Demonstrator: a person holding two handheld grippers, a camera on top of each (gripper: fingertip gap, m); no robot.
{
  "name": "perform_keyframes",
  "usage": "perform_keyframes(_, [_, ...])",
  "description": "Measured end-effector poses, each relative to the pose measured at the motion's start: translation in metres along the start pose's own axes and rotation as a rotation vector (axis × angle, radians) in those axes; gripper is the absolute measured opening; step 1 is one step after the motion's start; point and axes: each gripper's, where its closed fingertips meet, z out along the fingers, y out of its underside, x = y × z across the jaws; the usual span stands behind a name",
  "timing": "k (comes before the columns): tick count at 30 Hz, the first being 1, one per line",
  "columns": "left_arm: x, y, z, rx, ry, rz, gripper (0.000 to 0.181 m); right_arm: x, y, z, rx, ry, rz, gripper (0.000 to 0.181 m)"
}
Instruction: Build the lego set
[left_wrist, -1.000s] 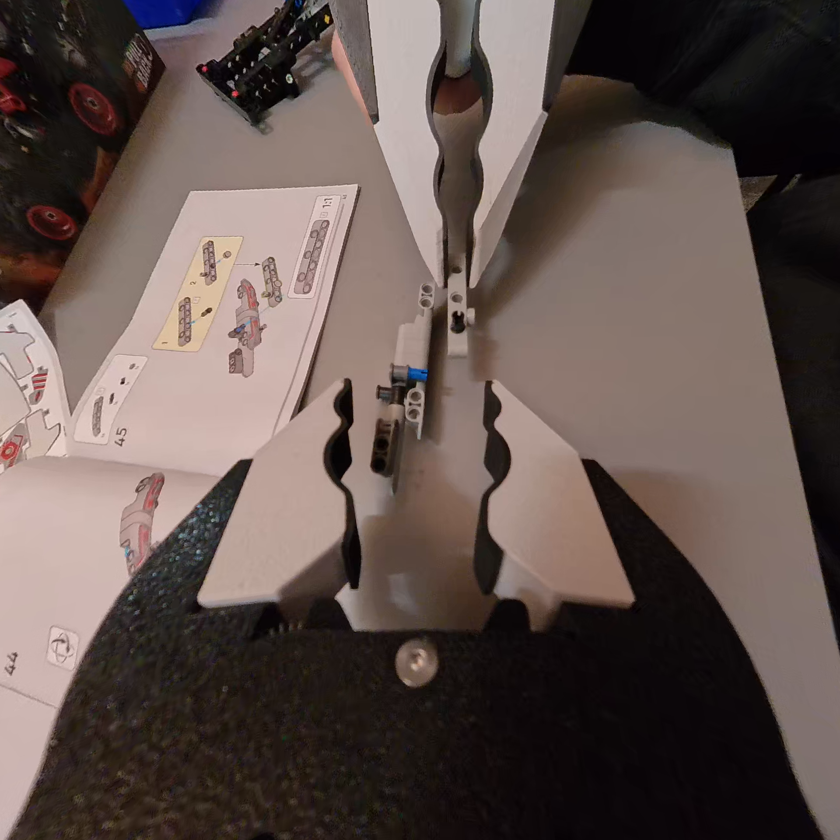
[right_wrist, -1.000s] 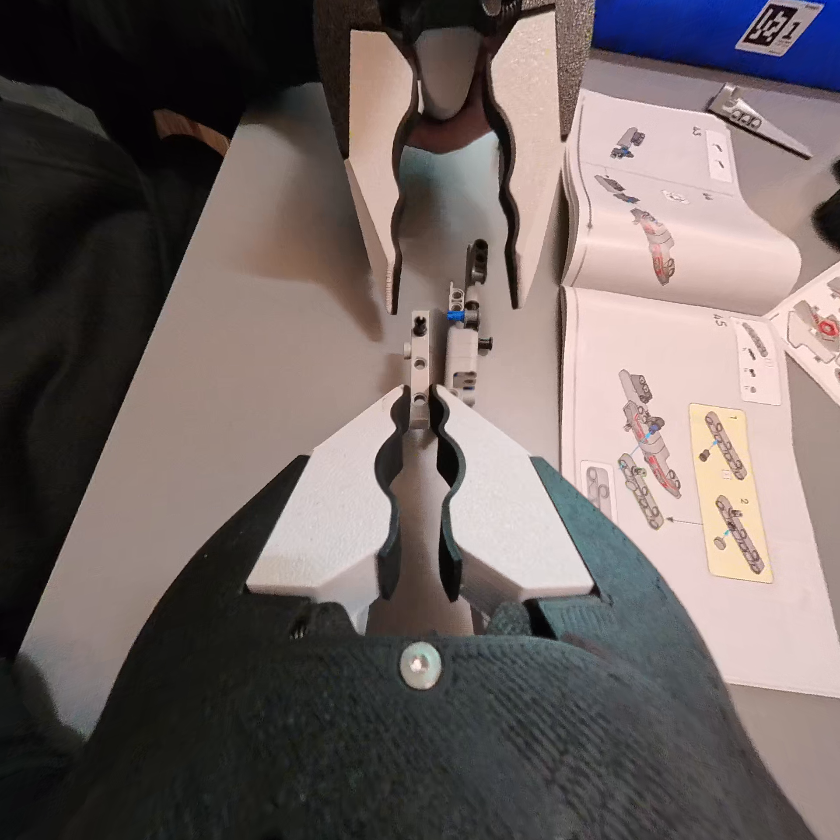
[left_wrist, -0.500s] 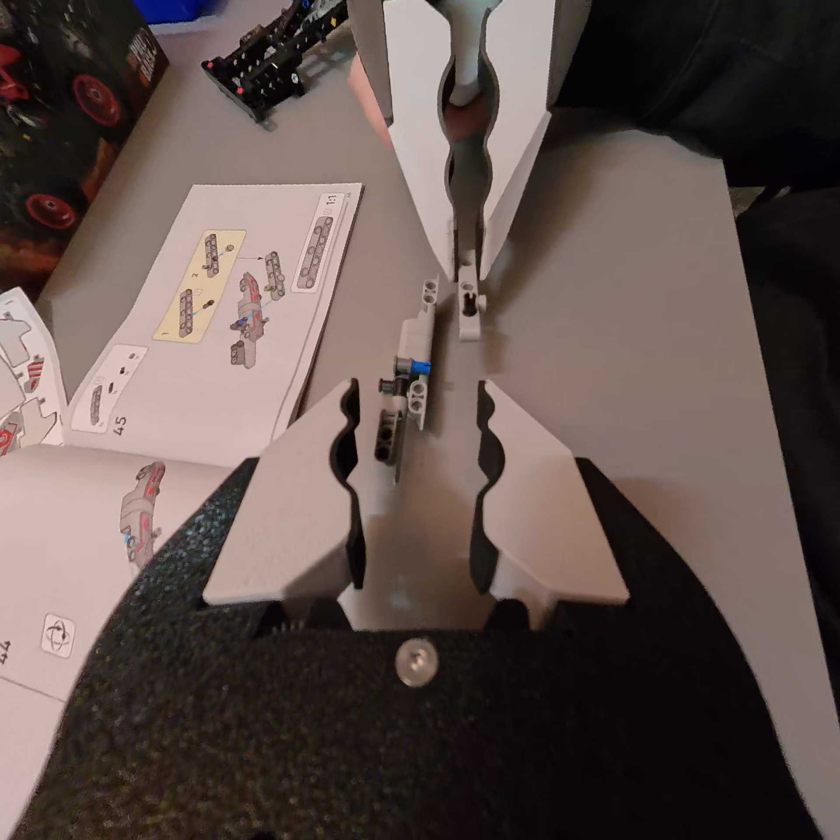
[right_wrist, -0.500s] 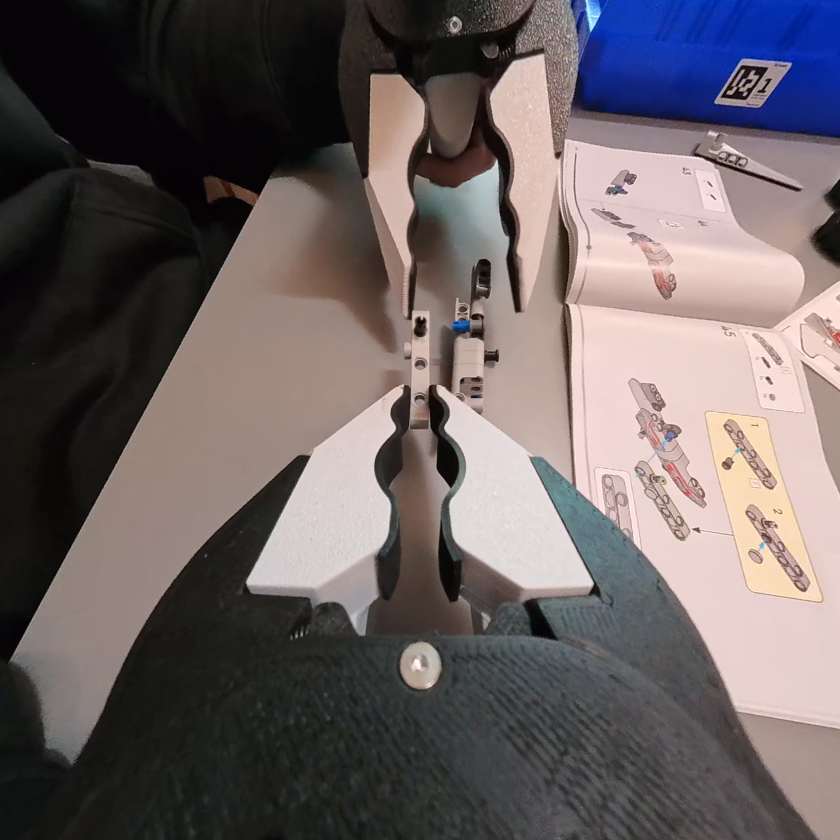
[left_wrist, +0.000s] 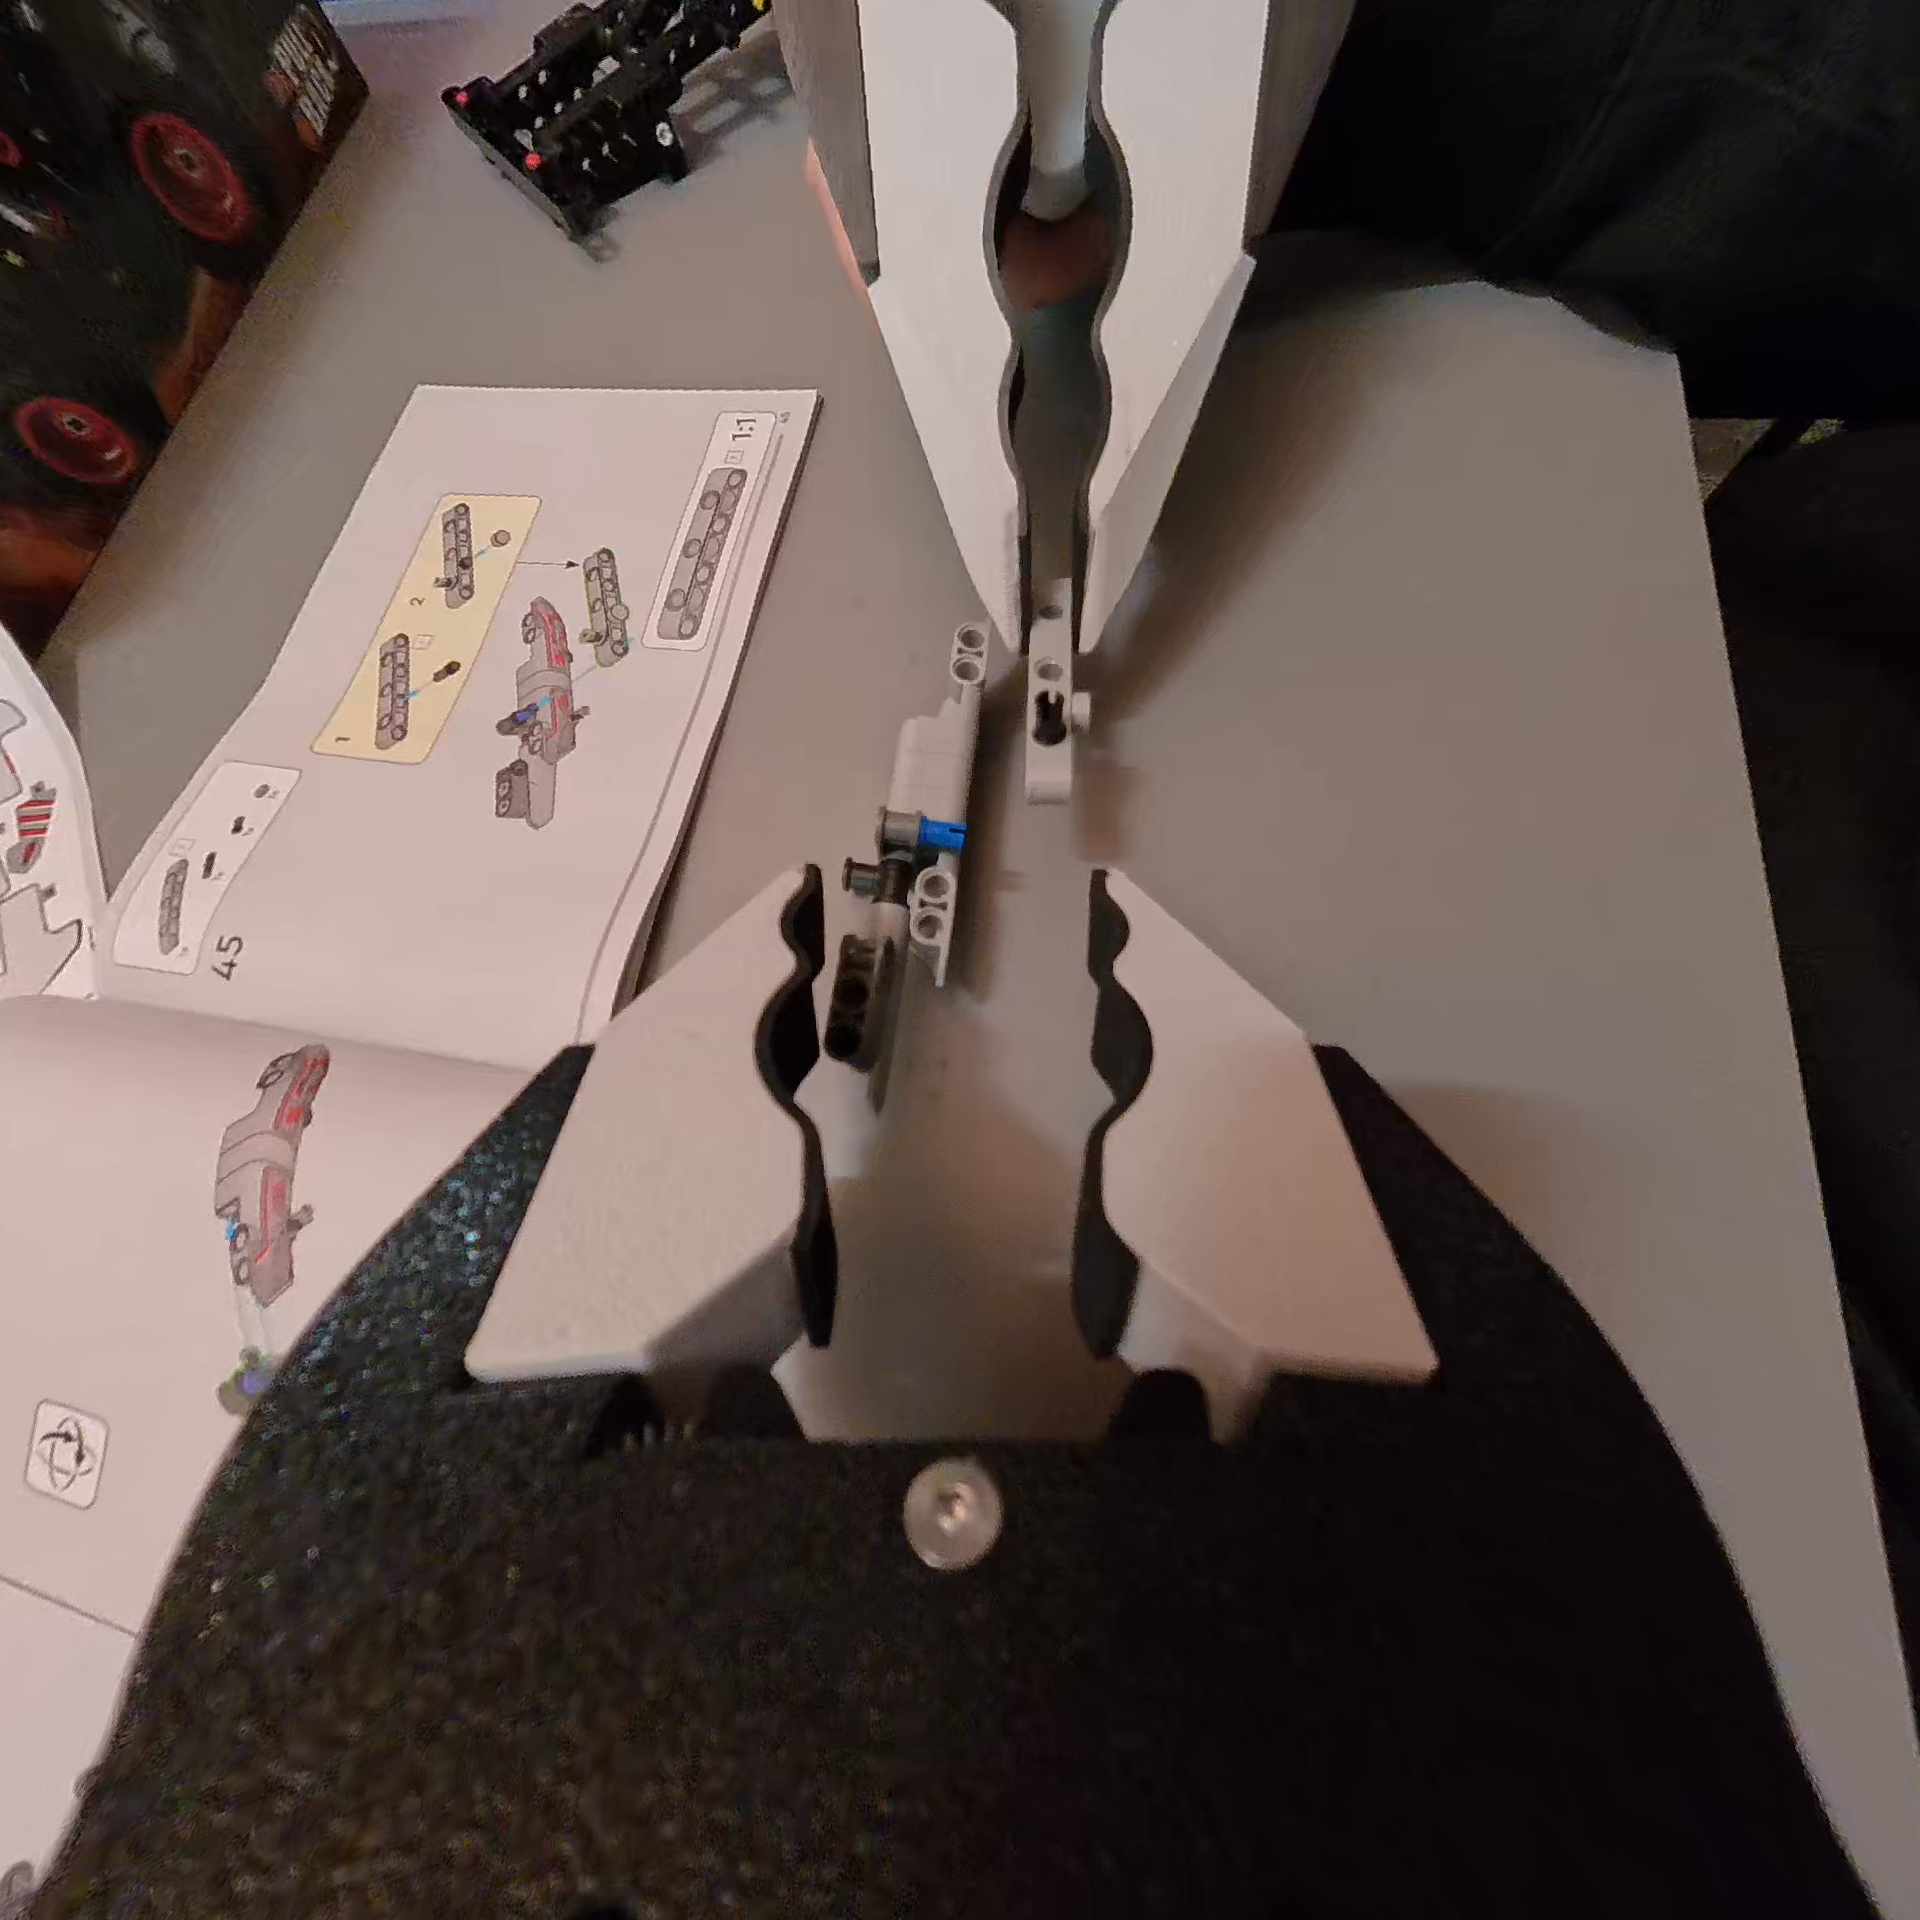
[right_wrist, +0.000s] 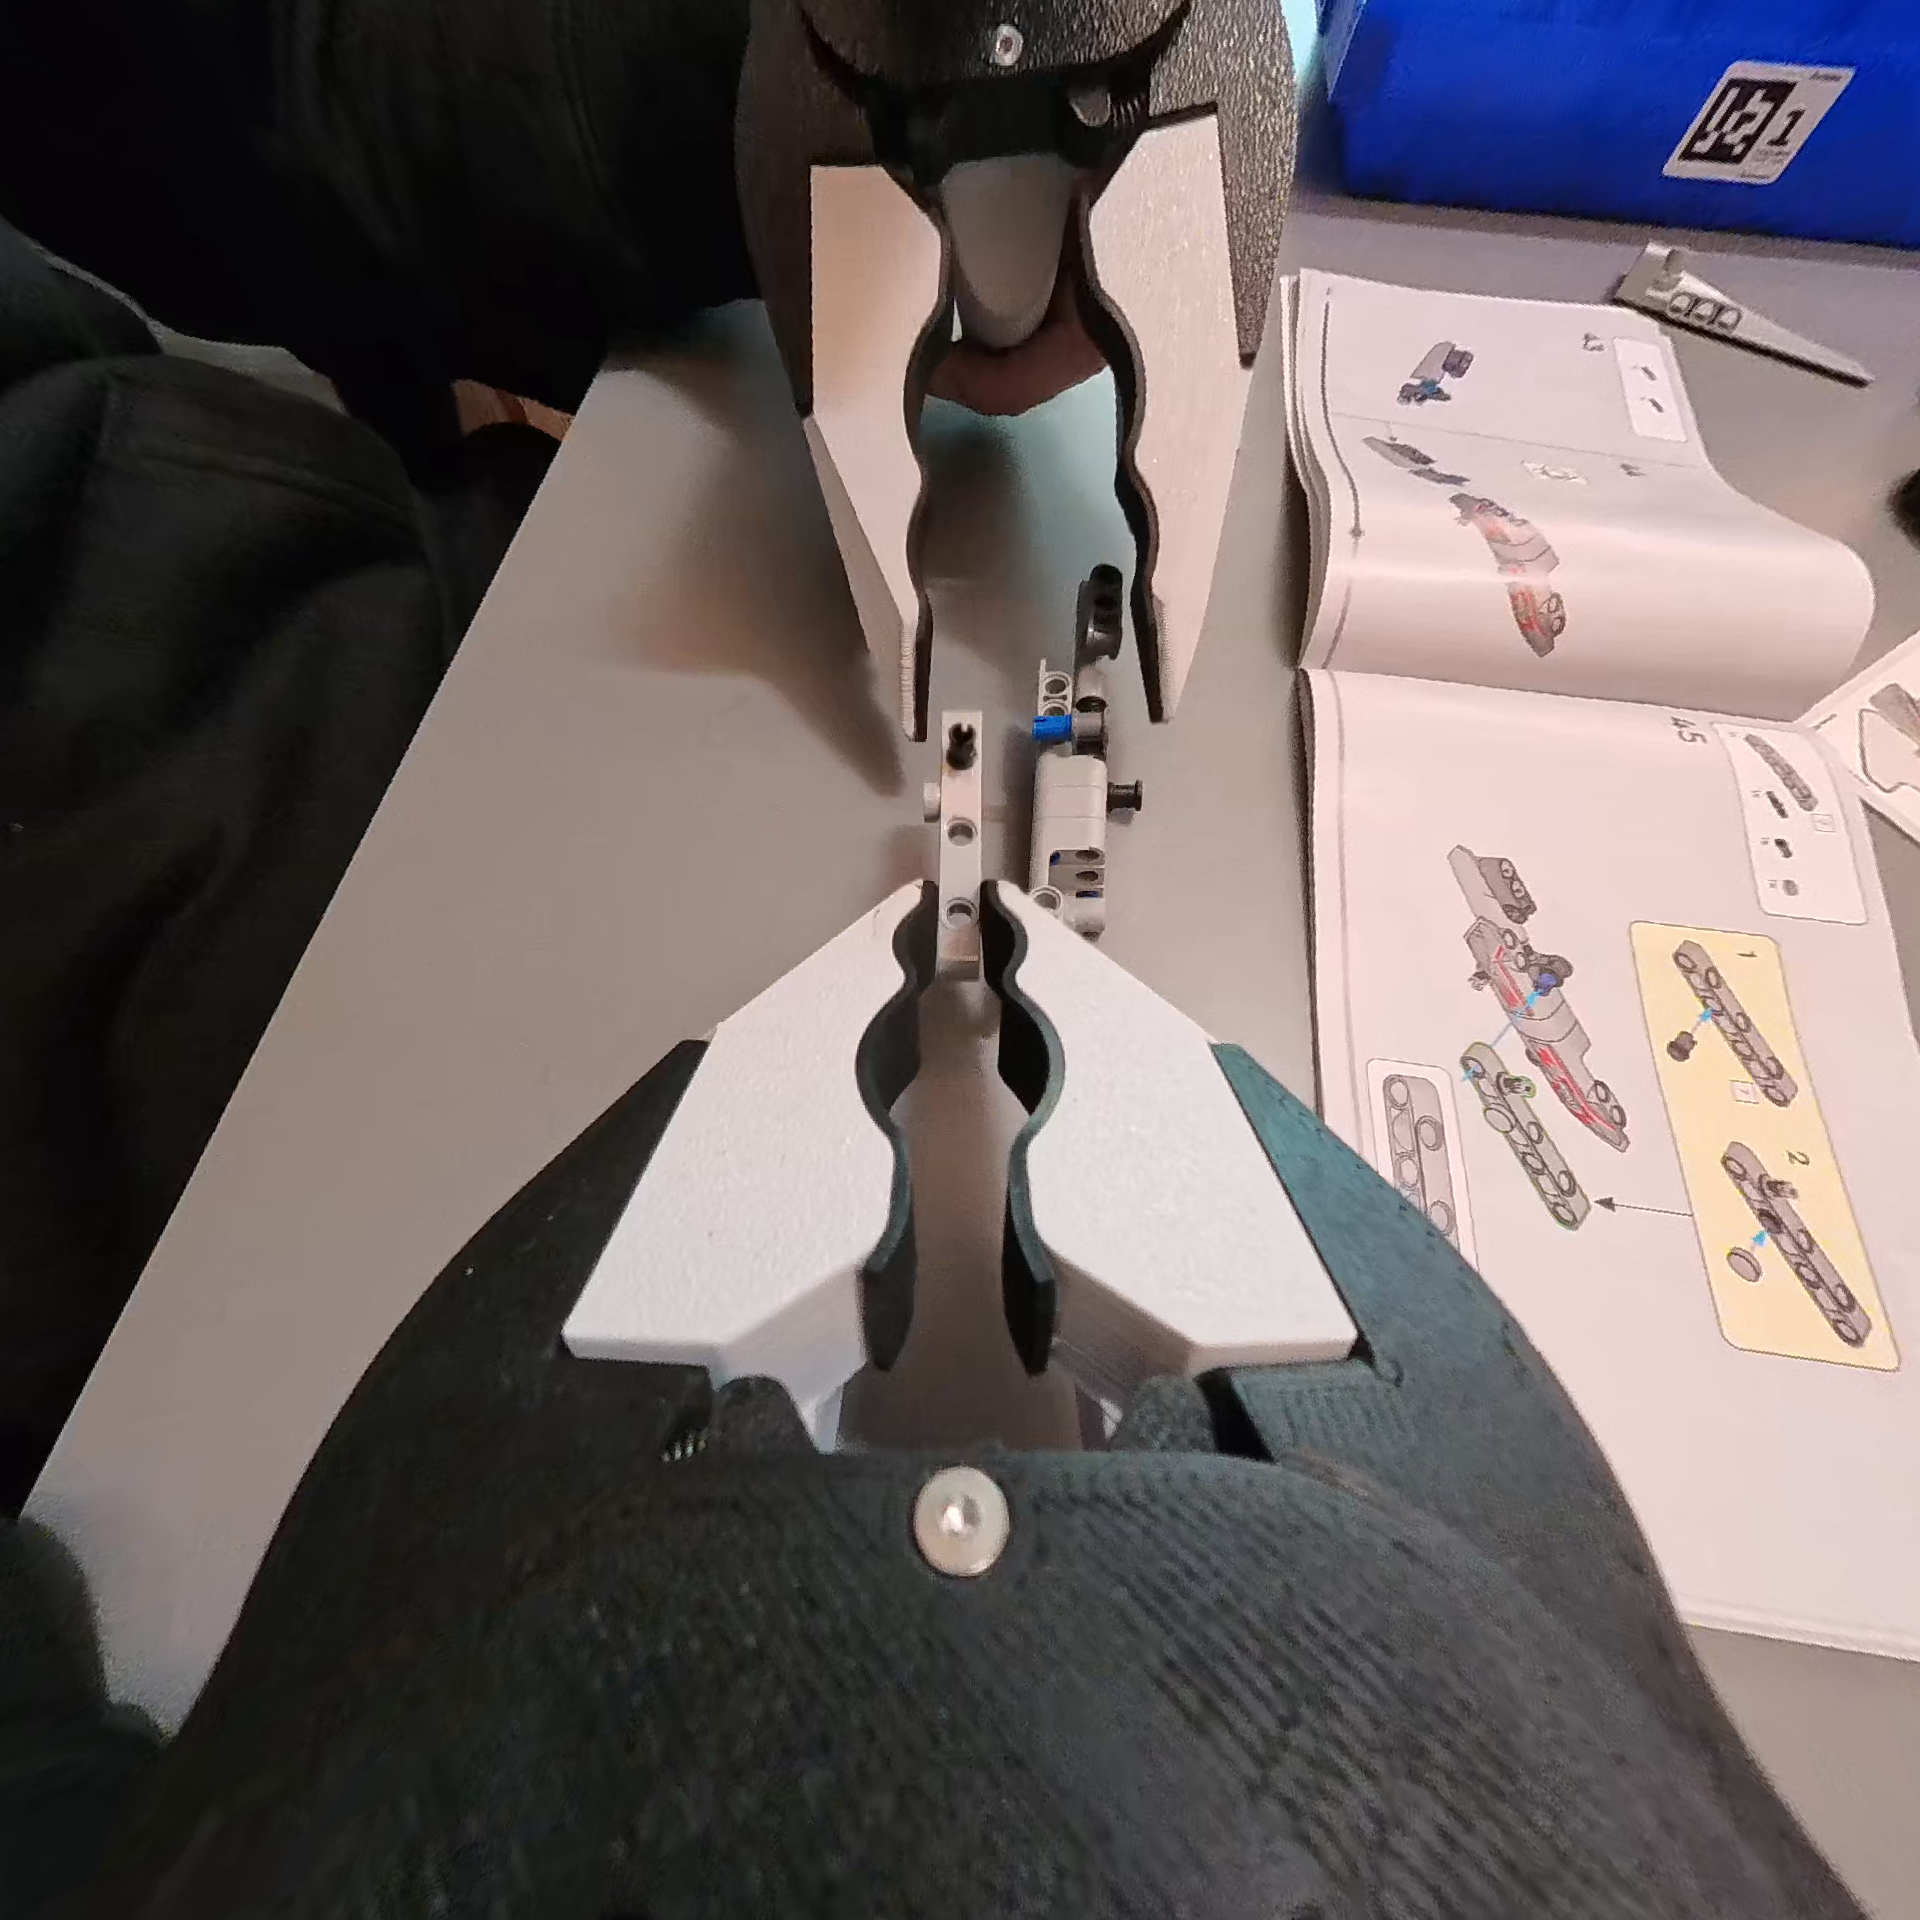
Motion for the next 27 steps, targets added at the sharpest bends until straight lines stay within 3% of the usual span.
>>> perform_keyframes(10, [-0.002, -0.006, 0.005, 0.007, -0.080, 0.021, 0.047, 0.004, -0.005, -0.004, 0.038, 0.014, 0.004, 0.007])
perform_keyframes(18, [-0.005, -0.006, 0.004, 0.020, -0.043, -0.010, 0.041, 0.005, 0.005, 0.005, -0.048, 0.037, -0.019, 0.007])
perform_keyframes(27, [-0.007, -0.005, 0.005, 0.009, -0.055, 0.021, 0.037, 0.008, -0.002, 0.005, -0.010, 0.075, -0.067, 0.007])
